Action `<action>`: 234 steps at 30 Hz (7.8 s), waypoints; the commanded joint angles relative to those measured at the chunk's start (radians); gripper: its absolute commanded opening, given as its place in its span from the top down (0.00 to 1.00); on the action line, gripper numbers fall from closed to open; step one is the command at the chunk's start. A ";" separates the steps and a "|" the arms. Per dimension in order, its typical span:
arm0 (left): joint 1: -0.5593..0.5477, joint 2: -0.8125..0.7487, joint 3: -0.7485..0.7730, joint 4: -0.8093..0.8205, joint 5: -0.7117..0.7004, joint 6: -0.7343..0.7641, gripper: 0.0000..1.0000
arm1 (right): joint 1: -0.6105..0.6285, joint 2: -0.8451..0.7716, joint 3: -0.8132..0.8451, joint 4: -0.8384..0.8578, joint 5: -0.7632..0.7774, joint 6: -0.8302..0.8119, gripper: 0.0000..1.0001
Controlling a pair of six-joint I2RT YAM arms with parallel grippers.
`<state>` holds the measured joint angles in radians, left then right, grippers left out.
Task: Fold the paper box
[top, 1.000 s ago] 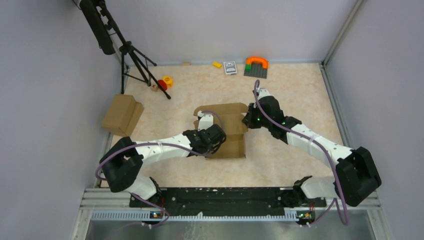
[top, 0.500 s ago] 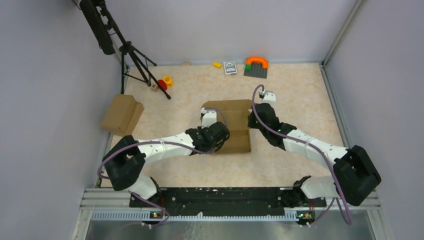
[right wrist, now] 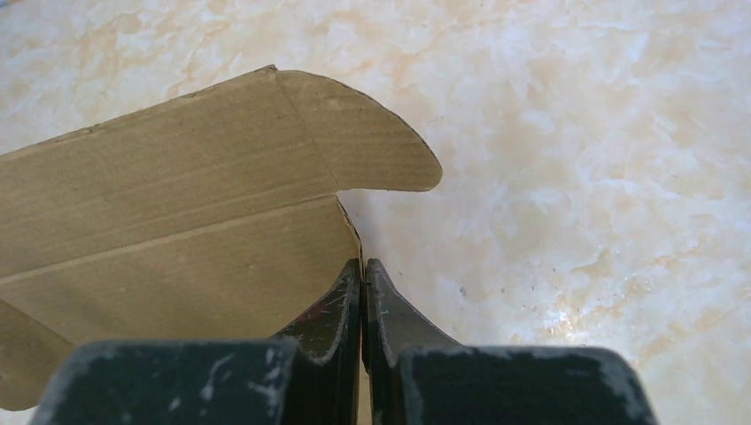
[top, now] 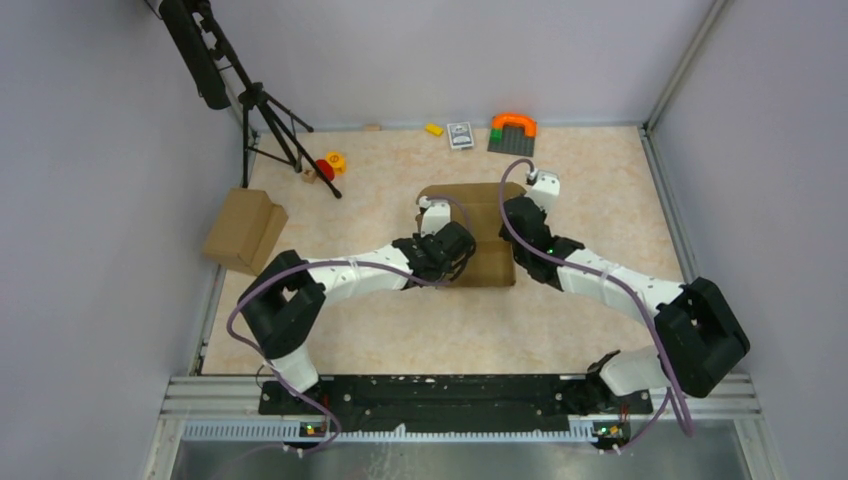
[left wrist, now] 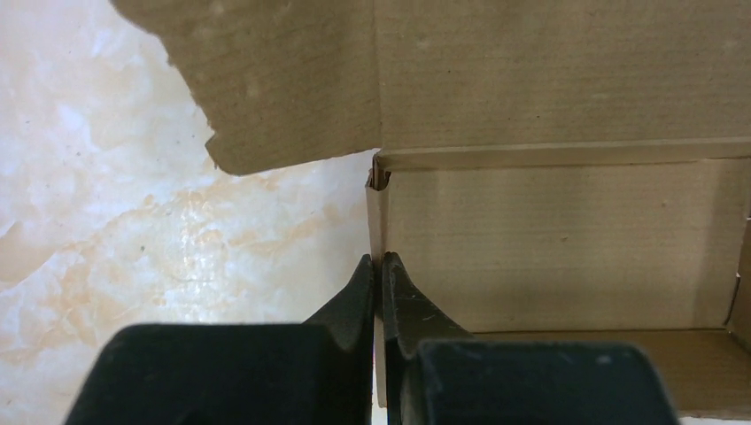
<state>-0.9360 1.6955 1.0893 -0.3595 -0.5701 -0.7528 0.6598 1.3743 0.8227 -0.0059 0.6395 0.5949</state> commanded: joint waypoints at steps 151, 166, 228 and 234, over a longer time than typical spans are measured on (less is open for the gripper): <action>0.223 -0.193 -0.460 1.007 0.357 0.329 1.00 | 0.240 0.215 -0.254 0.928 0.250 -0.328 1.00; 0.046 -0.133 -0.458 1.042 0.021 0.305 1.00 | 0.256 0.122 -0.352 0.956 0.244 -0.322 0.92; -0.180 -0.102 -0.519 1.106 -0.250 0.368 1.00 | 0.265 -0.696 -0.128 -0.344 -0.169 -0.294 0.10; -0.185 -0.110 -0.540 1.127 -0.254 0.371 1.00 | 0.250 -0.435 0.126 -0.551 -0.212 -0.436 0.18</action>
<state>-1.1118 1.5803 0.5549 0.7136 -0.8066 -0.3901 0.9142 0.7990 0.8093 -0.4007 0.4744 0.2878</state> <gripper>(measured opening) 0.003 0.841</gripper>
